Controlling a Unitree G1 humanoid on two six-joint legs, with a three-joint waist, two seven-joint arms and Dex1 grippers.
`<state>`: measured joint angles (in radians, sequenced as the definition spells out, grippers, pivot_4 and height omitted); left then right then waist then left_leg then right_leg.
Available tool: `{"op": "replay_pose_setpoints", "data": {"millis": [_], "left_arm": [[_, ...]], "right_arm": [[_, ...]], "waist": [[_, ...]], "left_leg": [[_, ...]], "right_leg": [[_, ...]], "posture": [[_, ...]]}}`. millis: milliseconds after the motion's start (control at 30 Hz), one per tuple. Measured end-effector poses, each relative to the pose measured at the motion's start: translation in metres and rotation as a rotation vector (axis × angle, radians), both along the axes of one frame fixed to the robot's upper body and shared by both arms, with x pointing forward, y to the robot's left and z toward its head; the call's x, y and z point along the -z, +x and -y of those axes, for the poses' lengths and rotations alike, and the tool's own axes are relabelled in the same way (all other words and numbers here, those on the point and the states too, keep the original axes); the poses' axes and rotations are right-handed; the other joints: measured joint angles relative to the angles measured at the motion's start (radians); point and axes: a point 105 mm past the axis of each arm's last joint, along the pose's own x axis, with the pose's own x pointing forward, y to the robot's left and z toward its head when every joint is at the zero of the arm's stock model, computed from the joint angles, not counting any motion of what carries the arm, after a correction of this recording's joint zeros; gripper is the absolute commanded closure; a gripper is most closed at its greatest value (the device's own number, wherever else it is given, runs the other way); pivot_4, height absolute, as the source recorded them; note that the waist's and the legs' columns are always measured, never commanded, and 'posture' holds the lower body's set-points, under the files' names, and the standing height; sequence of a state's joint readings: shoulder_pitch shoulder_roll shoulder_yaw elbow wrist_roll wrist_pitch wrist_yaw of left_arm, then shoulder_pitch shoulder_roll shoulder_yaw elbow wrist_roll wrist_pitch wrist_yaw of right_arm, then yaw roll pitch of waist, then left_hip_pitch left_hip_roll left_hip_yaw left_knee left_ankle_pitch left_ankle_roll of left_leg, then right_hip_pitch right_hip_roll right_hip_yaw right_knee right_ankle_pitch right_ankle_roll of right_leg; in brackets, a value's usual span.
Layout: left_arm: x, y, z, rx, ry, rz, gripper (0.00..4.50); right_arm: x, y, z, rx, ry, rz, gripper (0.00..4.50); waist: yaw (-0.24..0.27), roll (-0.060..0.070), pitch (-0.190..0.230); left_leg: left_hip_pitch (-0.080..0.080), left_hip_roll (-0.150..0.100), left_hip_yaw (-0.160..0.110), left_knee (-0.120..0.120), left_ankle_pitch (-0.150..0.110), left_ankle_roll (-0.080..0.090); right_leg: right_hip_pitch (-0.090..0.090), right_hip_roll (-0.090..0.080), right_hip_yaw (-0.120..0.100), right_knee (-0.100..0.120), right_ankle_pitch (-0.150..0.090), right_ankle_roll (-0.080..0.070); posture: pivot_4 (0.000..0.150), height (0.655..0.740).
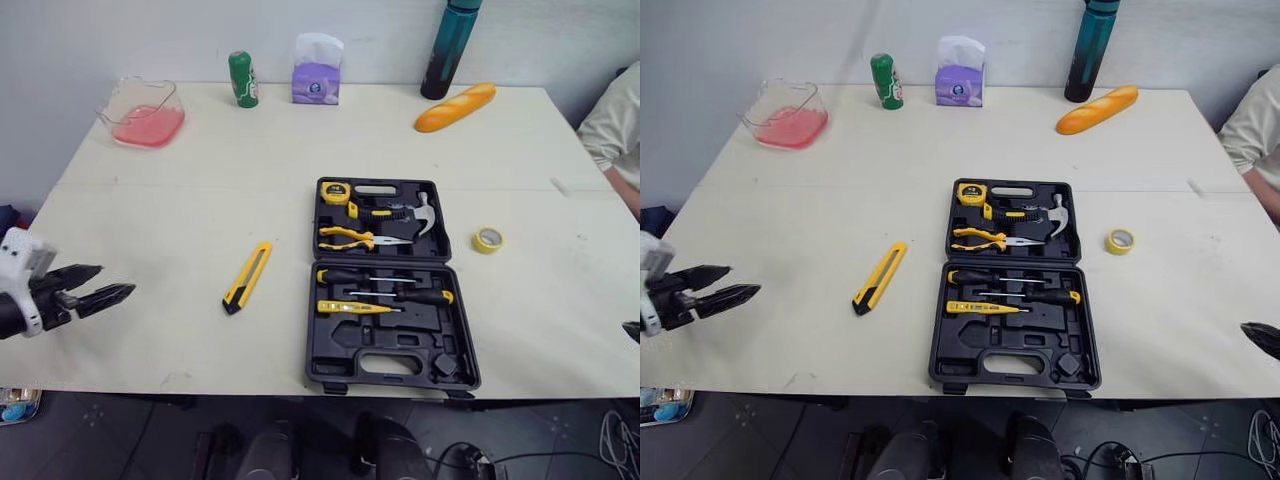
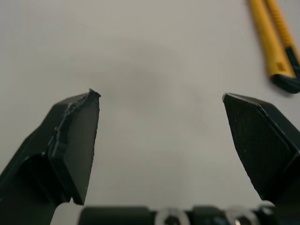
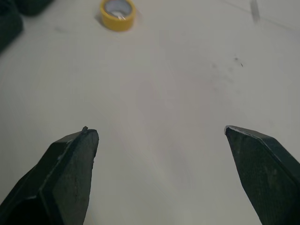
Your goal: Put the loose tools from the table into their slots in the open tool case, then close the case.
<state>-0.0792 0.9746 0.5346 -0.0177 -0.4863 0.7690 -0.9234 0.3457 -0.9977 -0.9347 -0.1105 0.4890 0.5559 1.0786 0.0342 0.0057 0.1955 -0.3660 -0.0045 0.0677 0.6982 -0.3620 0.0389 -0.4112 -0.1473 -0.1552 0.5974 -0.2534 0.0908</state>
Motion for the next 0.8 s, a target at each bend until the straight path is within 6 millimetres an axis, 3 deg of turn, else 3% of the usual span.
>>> {"op": "replay_pose_setpoints", "data": {"millis": [67,267,400,633,767,800], "left_arm": [[0.002,0.002,0.023,0.034,-0.012,-0.012,0.09],[0.018,0.012,0.097,0.065,-0.051,-0.083,0.09],[0.031,0.019,0.113,-0.016,-0.063,-0.129,0.09],[0.048,0.03,0.131,-0.041,0.069,-0.121,0.09],[0.053,0.035,0.136,-0.023,0.154,-0.078,1.33],[0.054,0.035,0.137,-0.018,0.161,-0.072,1.88]], "right_arm": [[-0.007,0.009,-0.025,-0.087,0.026,0.018,0.0],[-0.018,0.024,-0.144,-0.51,0.106,0.024,0.0],[-0.022,0.025,-0.195,-0.701,0.129,0.032,0.0],[-0.03,0.033,-0.253,-0.919,0.165,0.068,0.0],[-0.027,0.035,-0.265,-0.958,0.162,0.057,0.0],[-0.026,0.036,-0.267,-0.963,0.162,0.056,0.0]], "waist": [[-0.006,0.0,0.0],[-0.008,0.0,0.0],[-0.007,-0.001,0.0],[-0.001,-0.002,0.0],[0.013,-0.001,-0.001],[0.016,-0.001,-0.001]], "left_leg": [[0.0,0.0,0.0,0.0,0.0,0.0],[0.0,0.0,-0.001,0.001,0.001,0.0],[-0.001,0.0,0.0,0.002,0.002,0.001],[0.0,0.0,-0.001,0.002,0.003,0.0],[0.0,0.0,-0.001,0.003,0.003,0.0],[0.0,0.0,0.0,0.003,0.003,0.0]], "right_leg": [[0.0,0.001,0.0,0.001,0.0,0.0],[0.0,0.003,0.0,0.001,0.0,0.0],[0.001,0.009,0.001,0.0,0.0,0.001],[0.001,0.012,0.003,0.0,0.0,0.001],[0.001,0.011,0.003,0.0,0.0,0.001],[0.001,0.011,0.003,0.0,0.0,0.001]], "posture": [[0.15,0.7314],[0.15,0.7314],[0.15,0.7314],[0.15,0.7314],[0.15,0.7314],[0.15,0.7314]]}}
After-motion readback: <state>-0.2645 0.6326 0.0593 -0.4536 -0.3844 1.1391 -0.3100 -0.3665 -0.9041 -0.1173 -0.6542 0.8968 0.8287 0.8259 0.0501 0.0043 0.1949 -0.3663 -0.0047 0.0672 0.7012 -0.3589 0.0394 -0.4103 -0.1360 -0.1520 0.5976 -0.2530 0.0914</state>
